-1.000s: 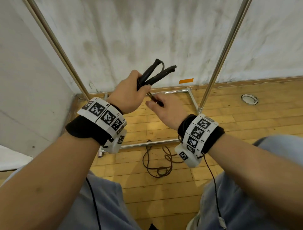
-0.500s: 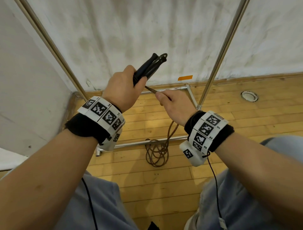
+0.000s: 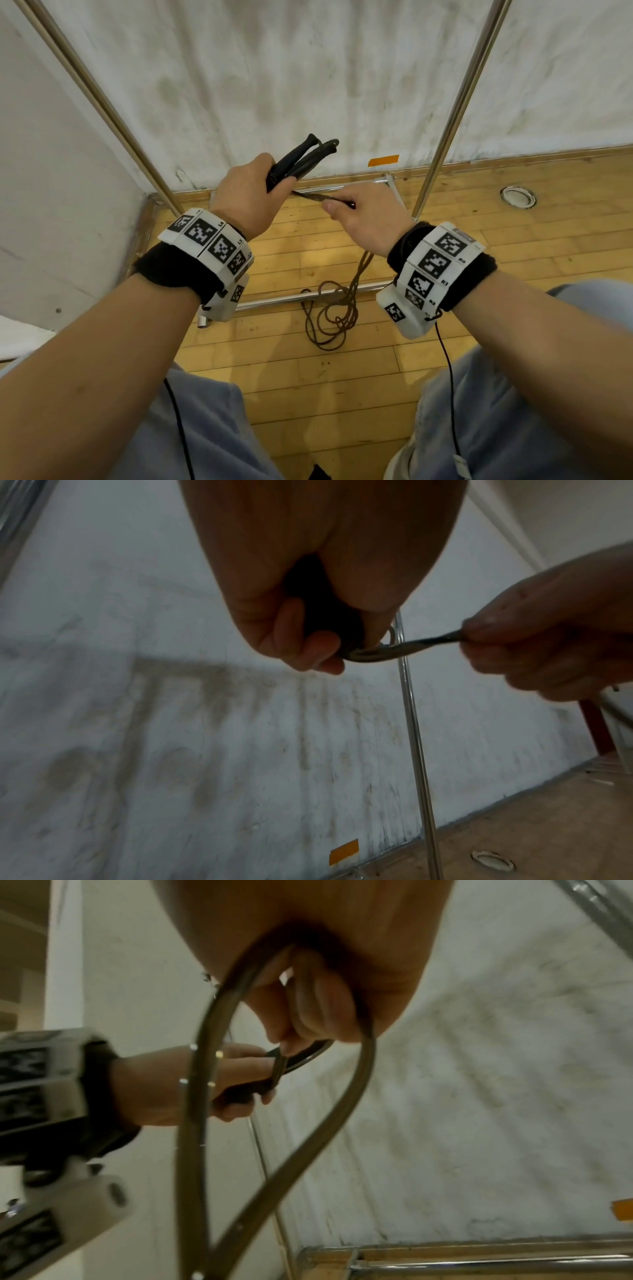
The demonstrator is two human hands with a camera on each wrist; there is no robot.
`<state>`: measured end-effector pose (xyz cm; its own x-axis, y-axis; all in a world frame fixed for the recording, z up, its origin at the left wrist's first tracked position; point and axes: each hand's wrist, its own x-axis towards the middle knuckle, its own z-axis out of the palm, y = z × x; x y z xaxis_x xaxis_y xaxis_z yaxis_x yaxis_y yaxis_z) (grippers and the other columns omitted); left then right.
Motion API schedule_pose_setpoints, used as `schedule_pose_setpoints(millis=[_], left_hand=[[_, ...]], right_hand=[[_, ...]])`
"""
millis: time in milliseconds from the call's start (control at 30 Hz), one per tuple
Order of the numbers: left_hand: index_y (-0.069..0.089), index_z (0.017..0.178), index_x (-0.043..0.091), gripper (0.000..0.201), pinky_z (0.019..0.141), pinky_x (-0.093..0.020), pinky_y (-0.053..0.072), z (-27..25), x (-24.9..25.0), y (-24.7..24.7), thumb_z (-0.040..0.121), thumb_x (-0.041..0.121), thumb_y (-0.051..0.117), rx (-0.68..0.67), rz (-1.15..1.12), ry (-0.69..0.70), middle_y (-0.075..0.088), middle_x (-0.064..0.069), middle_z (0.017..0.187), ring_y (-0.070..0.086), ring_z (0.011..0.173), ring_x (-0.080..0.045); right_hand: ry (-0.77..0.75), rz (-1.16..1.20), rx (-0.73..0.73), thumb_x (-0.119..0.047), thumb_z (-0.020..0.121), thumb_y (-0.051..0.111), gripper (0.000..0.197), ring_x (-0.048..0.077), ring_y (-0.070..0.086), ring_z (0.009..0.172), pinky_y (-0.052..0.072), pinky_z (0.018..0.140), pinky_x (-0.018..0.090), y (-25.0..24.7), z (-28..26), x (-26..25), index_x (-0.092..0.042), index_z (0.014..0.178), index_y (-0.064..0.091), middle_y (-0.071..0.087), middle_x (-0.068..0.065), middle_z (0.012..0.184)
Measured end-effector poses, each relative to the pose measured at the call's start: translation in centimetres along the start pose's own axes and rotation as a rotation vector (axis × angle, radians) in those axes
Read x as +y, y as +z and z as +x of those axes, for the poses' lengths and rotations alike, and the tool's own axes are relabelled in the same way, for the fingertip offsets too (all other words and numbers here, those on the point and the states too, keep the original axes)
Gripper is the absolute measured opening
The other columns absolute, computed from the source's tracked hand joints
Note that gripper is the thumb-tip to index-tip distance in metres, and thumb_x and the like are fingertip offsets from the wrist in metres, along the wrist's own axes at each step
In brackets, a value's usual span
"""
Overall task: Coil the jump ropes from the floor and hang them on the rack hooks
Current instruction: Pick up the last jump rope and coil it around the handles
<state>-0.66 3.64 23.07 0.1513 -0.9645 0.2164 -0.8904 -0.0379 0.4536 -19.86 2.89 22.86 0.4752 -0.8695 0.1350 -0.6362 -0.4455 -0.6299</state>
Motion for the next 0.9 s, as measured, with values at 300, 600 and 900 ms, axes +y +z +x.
schedule_pose_setpoints(millis=[300,600,900], left_hand=[[0.048,0.107,0.011,0.029,0.059,-0.034,0.039,-0.3,-0.3,0.5,0.097,0.038,0.047,-0.029,0.201,-0.02,0.047,0.0,0.074,0.05,0.068,-0.024],[0.038,0.1,0.021,0.024,0.048,-0.026,0.029,-1.5,0.6,1.6,0.089,0.04,0.048,-0.266,0.224,0.02,0.046,0.008,0.073,0.045,0.062,-0.009],[0.047,0.1,0.021,0.02,0.059,-0.029,0.04,-3.3,3.1,2.7,0.094,0.04,0.049,-0.318,0.268,0.237,0.057,0.004,0.085,0.054,0.074,-0.017]], right_hand=[[0.084,-0.044,-0.075,-0.038,0.094,0.049,0.031,0.011,0.046,0.057,0.032,0.053,0.025,-0.4,0.6,0.9,-0.023,0.067,0.052,0.048,-0.005,0.061],[-0.106,-0.026,0.072,-0.028,0.097,0.047,0.022,0.006,0.04,0.055,0.032,0.052,0.009,-1.4,0.3,0.5,-0.019,0.08,0.057,0.044,-0.011,0.061],[-0.111,-0.052,0.143,-0.039,0.094,0.049,0.029,0.008,0.051,0.059,0.038,0.056,0.014,-2.5,1.0,1.1,-0.017,0.088,0.067,0.054,-0.011,0.064]])
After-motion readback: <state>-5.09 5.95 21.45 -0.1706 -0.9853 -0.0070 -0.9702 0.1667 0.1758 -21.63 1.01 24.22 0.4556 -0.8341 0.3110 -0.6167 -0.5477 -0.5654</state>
